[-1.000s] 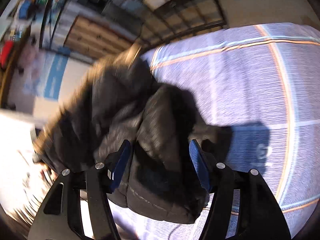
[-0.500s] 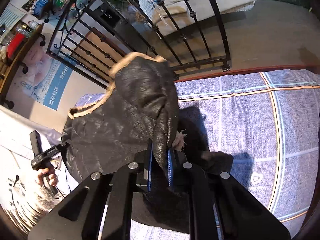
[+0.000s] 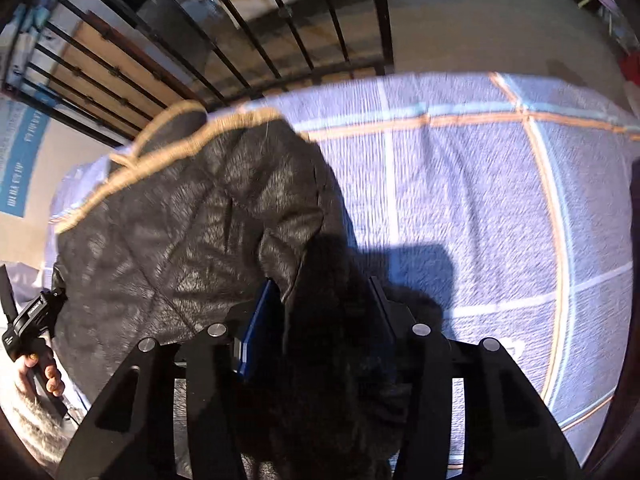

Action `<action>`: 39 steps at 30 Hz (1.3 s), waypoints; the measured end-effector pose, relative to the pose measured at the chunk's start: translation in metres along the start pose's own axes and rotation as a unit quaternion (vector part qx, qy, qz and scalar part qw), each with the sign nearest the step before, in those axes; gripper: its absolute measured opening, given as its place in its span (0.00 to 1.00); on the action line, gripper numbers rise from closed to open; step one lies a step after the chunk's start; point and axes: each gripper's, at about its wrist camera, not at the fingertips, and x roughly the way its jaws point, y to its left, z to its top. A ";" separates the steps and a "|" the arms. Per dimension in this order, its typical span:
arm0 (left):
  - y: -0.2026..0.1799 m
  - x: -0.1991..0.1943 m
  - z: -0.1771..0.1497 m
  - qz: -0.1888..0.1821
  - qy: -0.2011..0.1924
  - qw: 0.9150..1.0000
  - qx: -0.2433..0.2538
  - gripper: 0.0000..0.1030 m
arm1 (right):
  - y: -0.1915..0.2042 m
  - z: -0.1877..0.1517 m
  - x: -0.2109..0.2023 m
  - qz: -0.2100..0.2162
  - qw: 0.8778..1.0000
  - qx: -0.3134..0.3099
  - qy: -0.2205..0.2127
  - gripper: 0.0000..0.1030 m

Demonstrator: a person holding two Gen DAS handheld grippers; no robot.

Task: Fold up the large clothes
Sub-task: 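Release the folded hem and open both tools above the jacket, then grasp the folded jacket edge with both tools side by side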

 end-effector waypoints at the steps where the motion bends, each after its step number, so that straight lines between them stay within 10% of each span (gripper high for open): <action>1: 0.004 -0.010 -0.001 -0.008 -0.006 1.000 -0.004 0.82 | -0.003 0.000 -0.010 0.003 1.000 0.000 -0.011 0.50; 7: -0.010 -0.062 -0.015 0.034 -0.074 0.996 0.048 0.85 | -0.013 -0.026 -0.066 -0.001 0.997 0.005 -0.082 0.61; 11: -0.001 -0.064 -0.007 0.105 -0.079 0.991 -0.012 0.82 | 0.010 -0.049 -0.087 0.020 0.995 -0.044 -0.087 0.61; 14: -0.014 -0.086 -0.022 0.047 -0.099 0.994 -0.015 0.80 | 0.041 -0.073 -0.089 0.027 0.990 -0.115 -0.081 0.61; 19: -0.099 -0.106 -0.090 -0.001 -0.118 0.981 0.153 0.82 | 0.079 -0.106 -0.083 0.037 0.979 -0.190 -0.064 0.61; 28: -0.100 -0.022 -0.074 0.026 -0.014 0.992 0.119 0.87 | 0.088 -0.095 -0.032 -0.038 0.976 -0.216 -0.012 0.74; 39: -0.131 0.018 -0.072 0.098 0.023 0.978 0.181 0.95 | 0.082 -0.073 0.019 -0.065 0.973 -0.218 0.042 0.77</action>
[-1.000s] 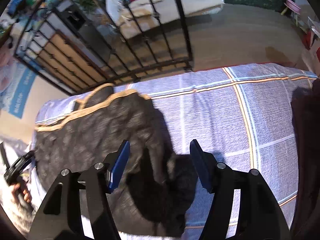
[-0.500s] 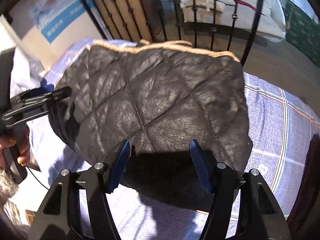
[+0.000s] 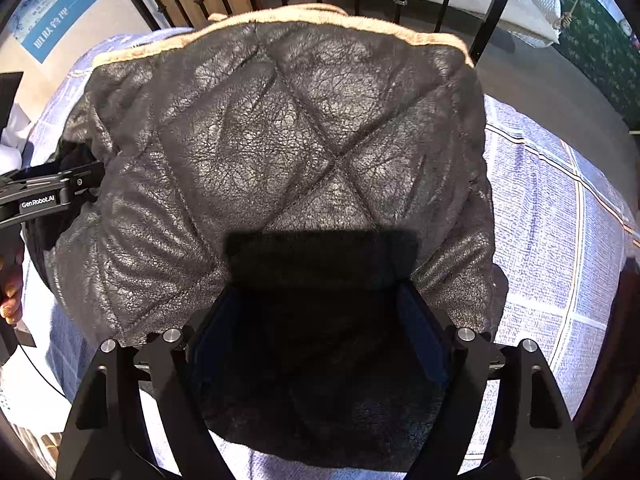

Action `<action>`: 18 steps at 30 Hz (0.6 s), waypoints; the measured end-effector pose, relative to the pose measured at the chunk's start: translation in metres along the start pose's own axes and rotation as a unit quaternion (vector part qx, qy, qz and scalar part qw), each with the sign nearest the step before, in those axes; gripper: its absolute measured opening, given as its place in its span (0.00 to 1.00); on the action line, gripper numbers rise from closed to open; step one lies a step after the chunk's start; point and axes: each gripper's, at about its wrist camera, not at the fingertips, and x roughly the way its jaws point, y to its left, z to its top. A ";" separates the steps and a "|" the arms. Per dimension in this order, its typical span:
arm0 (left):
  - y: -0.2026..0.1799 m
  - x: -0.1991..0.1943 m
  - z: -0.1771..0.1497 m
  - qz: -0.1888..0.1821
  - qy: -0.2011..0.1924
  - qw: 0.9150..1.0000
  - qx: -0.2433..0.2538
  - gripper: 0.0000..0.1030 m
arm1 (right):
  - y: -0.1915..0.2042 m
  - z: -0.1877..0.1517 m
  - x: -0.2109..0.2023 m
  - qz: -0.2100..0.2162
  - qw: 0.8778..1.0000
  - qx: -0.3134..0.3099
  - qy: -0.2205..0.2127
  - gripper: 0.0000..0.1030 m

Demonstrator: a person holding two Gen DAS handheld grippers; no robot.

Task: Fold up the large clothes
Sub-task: 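Grasp the folded jacket edge with both tools side by side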

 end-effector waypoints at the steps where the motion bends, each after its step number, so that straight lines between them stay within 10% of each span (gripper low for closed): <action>1: -0.001 0.002 -0.001 0.001 0.000 1.000 0.003 0.95 | 0.000 0.001 0.001 -0.003 1.000 -0.004 0.003 0.79; 18: -0.014 0.009 0.003 0.020 -0.001 0.999 0.028 0.96 | 0.000 0.013 0.017 -0.028 0.999 -0.017 0.014 0.93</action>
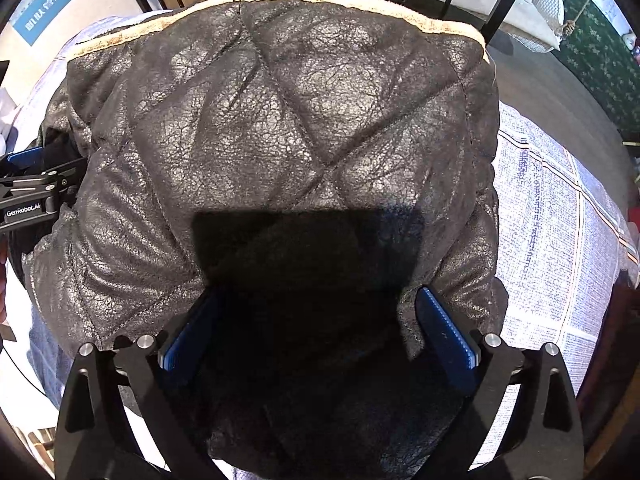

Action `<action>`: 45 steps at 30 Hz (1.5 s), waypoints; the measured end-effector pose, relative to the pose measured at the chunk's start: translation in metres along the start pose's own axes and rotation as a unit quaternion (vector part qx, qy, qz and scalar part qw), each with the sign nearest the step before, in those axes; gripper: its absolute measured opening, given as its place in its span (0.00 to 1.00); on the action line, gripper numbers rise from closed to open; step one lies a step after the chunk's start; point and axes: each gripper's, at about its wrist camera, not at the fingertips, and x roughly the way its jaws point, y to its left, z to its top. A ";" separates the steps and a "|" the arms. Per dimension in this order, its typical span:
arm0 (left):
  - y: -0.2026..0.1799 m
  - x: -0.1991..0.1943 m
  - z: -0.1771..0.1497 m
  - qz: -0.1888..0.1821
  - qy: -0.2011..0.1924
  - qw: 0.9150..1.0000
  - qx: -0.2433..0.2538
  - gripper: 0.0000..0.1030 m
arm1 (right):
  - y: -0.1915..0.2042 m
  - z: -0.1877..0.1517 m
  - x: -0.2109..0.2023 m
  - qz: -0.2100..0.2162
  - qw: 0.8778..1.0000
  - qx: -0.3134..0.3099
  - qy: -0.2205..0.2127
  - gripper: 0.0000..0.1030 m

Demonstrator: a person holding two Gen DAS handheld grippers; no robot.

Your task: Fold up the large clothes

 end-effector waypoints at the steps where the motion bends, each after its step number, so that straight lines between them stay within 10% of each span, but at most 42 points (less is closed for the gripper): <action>1: 0.000 -0.002 0.000 0.000 0.000 1.000 0.002 0.96 | -0.002 0.000 0.000 -0.001 1.000 -0.001 0.000 0.93; 15: 0.031 -0.059 -0.015 -0.047 -0.041 0.998 -0.024 0.94 | -0.002 -0.021 -0.033 0.010 0.999 0.001 -0.039 0.94; 24: 0.138 -0.074 -0.058 -0.087 -0.058 0.984 -0.141 0.94 | -0.068 -0.062 -0.073 0.090 0.985 0.114 -0.097 0.94; 31: 0.209 -0.048 -0.094 -0.201 -0.031 0.945 -0.257 0.94 | -0.149 -0.099 -0.052 0.217 0.937 0.262 -0.076 0.94; 39: 0.181 -0.002 -0.091 -0.293 0.001 0.920 -0.260 0.94 | -0.165 -0.118 -0.012 0.330 0.876 0.347 -0.052 0.94; 45: 0.180 0.027 -0.084 -0.331 0.024 0.903 -0.274 0.95 | -0.162 -0.114 0.024 0.338 0.866 0.368 -0.023 0.94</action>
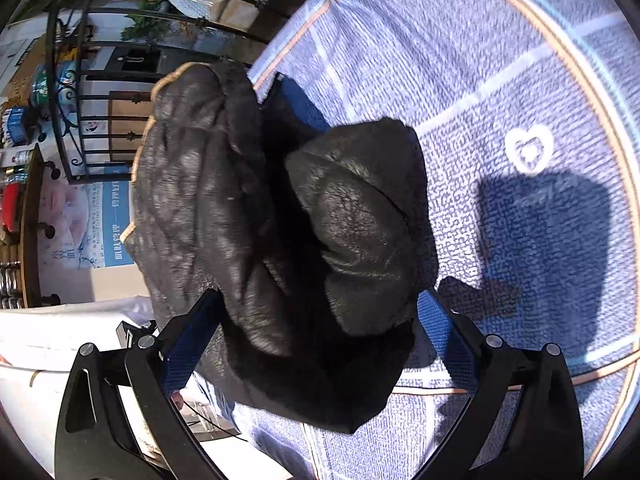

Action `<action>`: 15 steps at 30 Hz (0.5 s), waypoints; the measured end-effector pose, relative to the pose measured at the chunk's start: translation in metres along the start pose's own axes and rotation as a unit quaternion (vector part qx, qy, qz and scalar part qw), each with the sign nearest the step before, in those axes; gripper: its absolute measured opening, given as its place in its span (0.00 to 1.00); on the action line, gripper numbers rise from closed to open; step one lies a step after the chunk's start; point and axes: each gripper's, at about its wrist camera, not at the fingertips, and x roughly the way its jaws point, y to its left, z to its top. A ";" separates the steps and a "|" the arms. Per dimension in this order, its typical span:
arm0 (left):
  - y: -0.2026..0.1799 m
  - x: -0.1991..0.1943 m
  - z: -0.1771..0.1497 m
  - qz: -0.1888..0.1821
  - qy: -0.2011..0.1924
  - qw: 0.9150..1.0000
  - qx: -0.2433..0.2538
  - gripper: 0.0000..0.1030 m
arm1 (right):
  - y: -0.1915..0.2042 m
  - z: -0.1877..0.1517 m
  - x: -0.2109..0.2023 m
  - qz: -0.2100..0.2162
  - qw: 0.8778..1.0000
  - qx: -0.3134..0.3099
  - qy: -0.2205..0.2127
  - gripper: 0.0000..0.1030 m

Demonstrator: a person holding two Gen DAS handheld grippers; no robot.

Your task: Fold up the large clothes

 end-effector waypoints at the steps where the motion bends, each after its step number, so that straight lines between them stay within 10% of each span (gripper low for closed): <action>1: 0.001 0.003 0.001 -0.003 0.006 1.000 0.001 0.95 | -0.001 0.001 0.004 0.010 1.000 0.005 0.003 0.94; 15: -0.003 0.028 0.009 -0.011 0.010 1.000 -0.015 0.95 | -0.004 0.019 0.031 -0.004 1.000 0.016 0.006 0.95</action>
